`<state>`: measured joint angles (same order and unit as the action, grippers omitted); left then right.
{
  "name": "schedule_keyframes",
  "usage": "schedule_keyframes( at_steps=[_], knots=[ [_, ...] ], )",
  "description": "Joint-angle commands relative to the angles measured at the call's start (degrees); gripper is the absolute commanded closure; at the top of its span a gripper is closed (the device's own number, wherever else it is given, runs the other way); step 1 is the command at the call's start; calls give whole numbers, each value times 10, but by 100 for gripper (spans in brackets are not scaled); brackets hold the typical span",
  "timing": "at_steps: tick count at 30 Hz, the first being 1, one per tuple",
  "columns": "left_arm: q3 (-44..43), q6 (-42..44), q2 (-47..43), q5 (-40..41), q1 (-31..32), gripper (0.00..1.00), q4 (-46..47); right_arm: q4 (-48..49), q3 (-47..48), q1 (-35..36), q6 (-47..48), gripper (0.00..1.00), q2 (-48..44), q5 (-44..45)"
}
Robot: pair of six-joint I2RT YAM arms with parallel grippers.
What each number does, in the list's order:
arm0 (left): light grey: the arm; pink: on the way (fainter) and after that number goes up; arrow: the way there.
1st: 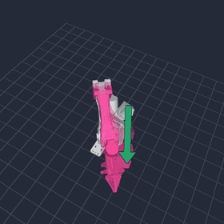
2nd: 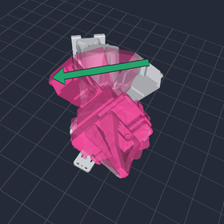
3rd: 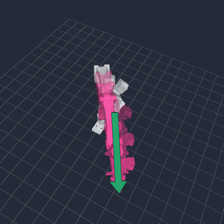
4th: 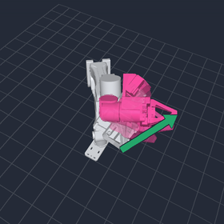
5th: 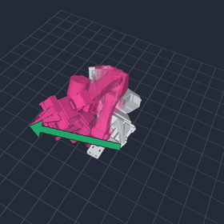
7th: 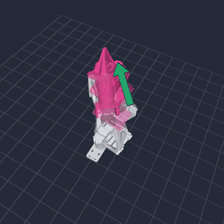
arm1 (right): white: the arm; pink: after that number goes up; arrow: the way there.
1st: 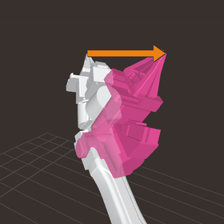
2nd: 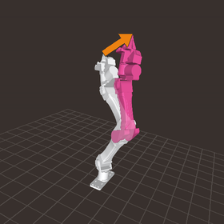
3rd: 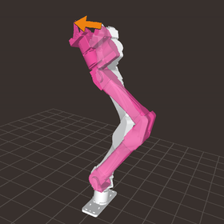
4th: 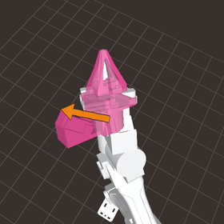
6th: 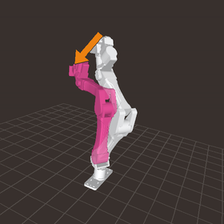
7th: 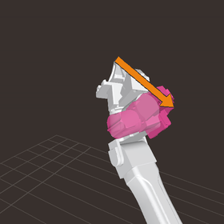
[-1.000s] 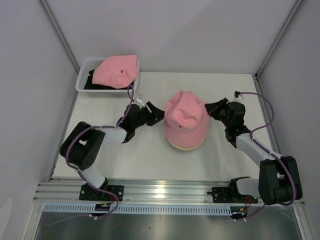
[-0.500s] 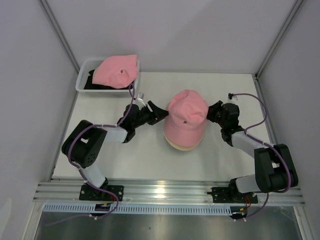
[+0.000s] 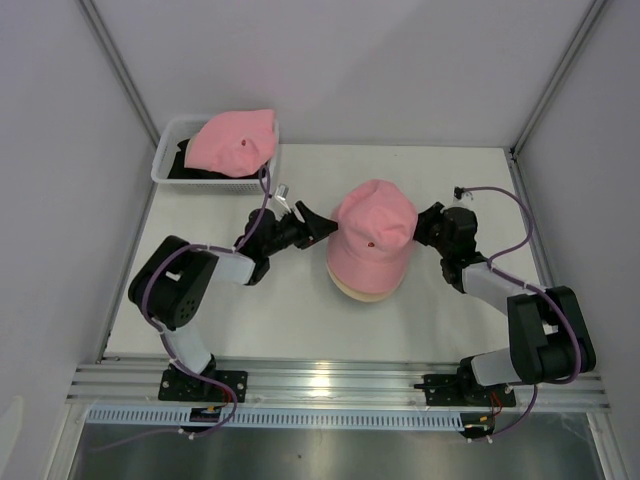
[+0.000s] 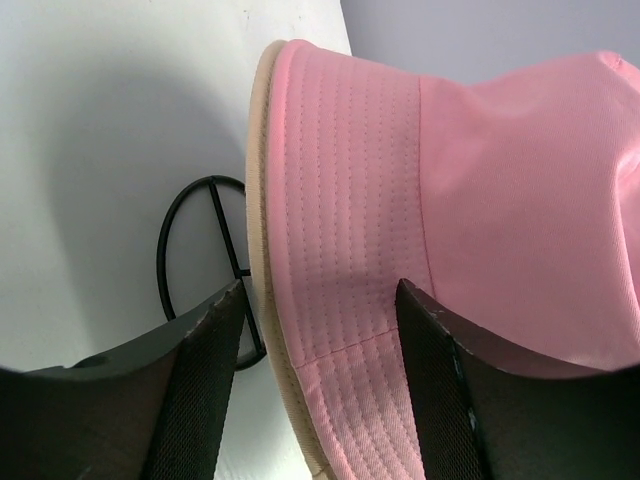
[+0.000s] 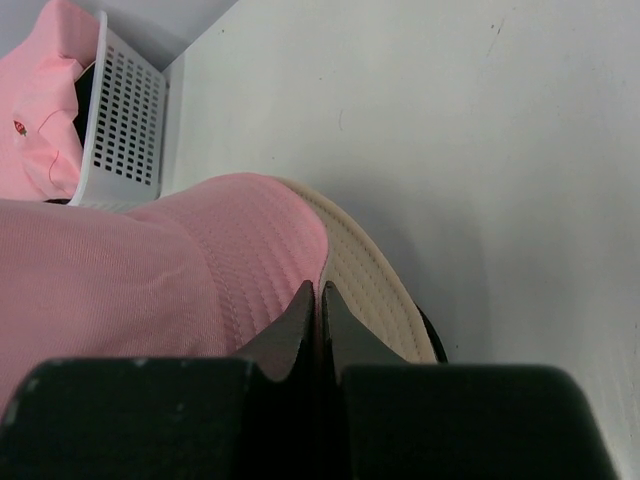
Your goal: Stack the hats
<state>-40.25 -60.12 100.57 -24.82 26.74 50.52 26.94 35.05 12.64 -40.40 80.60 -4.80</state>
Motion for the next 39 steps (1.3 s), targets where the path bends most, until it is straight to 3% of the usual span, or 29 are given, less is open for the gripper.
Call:
schedule_keyframes(
  at_steps=[1, 3, 8, 11, 12, 13, 14, 20, 30, 34, 39],
  knots=[
    [0, -1, 9, -25, -4, 34, 62, 12, -4, 7, 19, 100, 12, 8],
    [2, -5, 6, -30, -5, 35, 74, 14, -2, 8, 19, 100, 11, 8],
    [7, -20, -8, -39, -5, 54, 100, 15, -2, 9, 19, 100, 10, 13],
    [10, -18, -16, -39, -4, 74, 103, 15, -2, 9, 18, 100, 11, 13],
    [10, -16, -17, -38, -4, 88, 100, 15, -2, 10, 17, 100, 11, 13],
    [11, -11, -18, -37, -5, 96, 99, 15, -2, 9, 16, 100, 10, 13],
    [14, -10, -22, -31, -5, 99, 96, 15, -2, 10, 17, 100, 10, 13],
    [25, 31, -68, -16, -18, 99, 72, -15, -1, 9, 28, 100, -9, 22],
    [-62, 130, -157, -23, -19, 99, -148, -116, 13, 6, 32, 100, -88, 41],
    [-74, 198, -174, 57, -6, 99, -228, -128, -9, 8, 30, 100, -100, 82],
    [-76, 233, -153, 113, 17, 99, -254, -74, -59, 15, 17, 100, -70, 102]
  ],
)
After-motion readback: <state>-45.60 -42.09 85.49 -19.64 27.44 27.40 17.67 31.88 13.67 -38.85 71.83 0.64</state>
